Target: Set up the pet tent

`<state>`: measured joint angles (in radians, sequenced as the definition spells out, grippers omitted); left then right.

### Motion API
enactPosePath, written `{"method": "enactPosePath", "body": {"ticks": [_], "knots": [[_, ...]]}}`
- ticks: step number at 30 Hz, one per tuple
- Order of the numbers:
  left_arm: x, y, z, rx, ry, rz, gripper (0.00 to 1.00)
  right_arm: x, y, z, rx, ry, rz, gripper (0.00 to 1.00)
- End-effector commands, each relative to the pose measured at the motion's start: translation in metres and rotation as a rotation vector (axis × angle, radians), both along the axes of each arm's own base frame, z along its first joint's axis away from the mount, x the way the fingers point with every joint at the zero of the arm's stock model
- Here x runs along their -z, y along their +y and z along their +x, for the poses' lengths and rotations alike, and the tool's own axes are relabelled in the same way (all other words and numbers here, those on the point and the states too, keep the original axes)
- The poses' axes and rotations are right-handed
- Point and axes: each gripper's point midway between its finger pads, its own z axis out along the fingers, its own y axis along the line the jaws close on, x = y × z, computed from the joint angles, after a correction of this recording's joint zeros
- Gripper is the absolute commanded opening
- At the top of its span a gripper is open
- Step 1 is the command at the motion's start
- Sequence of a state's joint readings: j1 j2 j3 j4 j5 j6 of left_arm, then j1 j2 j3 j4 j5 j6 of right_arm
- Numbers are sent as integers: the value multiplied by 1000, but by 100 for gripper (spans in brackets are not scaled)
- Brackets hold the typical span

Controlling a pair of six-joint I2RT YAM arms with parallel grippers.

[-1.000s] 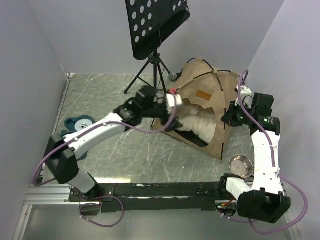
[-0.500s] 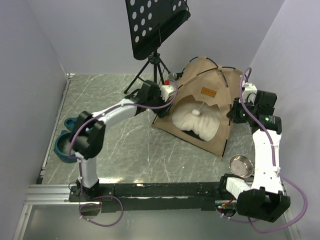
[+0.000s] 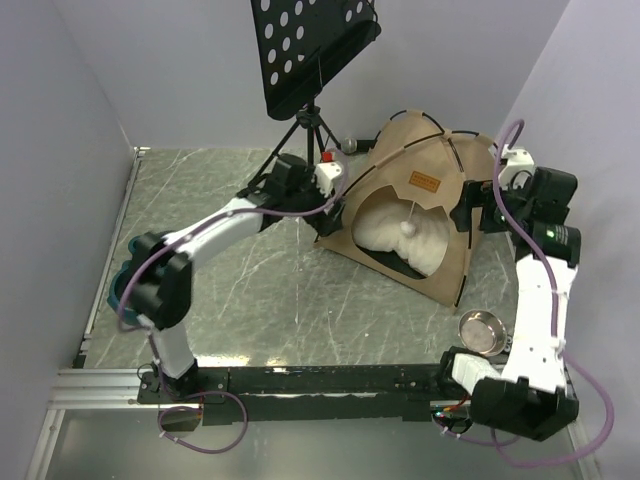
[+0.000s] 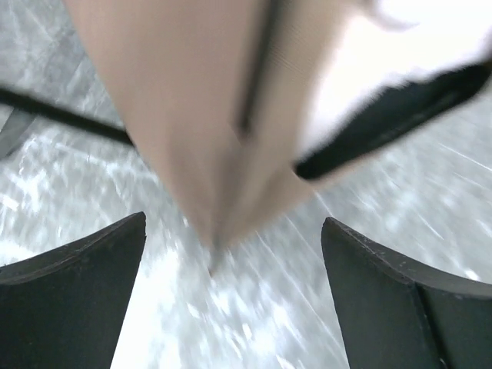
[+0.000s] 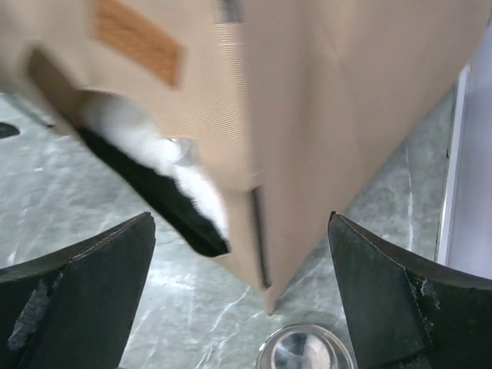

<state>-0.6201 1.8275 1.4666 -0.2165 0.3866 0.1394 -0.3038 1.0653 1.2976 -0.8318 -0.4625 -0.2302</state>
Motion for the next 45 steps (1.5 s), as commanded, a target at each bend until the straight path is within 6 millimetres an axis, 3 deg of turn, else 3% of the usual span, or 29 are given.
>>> {"method": "enactPosePath", "body": {"ticks": [1,5,8,10,14,19,22,27,32,36,38,42,45], "knots": [[-92,31,-40,-4,-107,-143,100,-51,34,-39,-150,-128,3,100],[-116,61,-66,-47,-124,-156,100,-66,61,-70,-247,-172,44,100],[-111,72,-94,-1,-87,-131,100,-71,78,-88,-330,-195,64,100],[-99,68,-118,89,-17,-106,100,-72,89,-99,-394,-205,68,100],[-65,31,-159,121,35,-37,100,-68,99,-106,-449,-192,89,100],[-28,-36,-230,293,164,-75,100,-63,97,-101,-438,-187,66,100],[-10,-81,-255,405,134,-76,100,-62,94,-98,-422,-190,28,100],[1,-168,-250,345,249,-114,100,-64,93,-100,-421,-202,-39,100],[4,-238,-235,271,295,-219,96,-71,94,-105,-435,-226,-69,100],[40,-266,-222,174,369,-214,90,-75,94,-111,-441,-238,-81,100],[44,-277,-214,137,371,-251,89,-77,95,-113,-444,-246,-76,100],[54,-295,-219,103,351,-280,90,-76,97,-114,-451,-252,-69,100],[74,-306,-222,71,348,-256,93,-76,97,-113,-449,-255,-70,100]]}}
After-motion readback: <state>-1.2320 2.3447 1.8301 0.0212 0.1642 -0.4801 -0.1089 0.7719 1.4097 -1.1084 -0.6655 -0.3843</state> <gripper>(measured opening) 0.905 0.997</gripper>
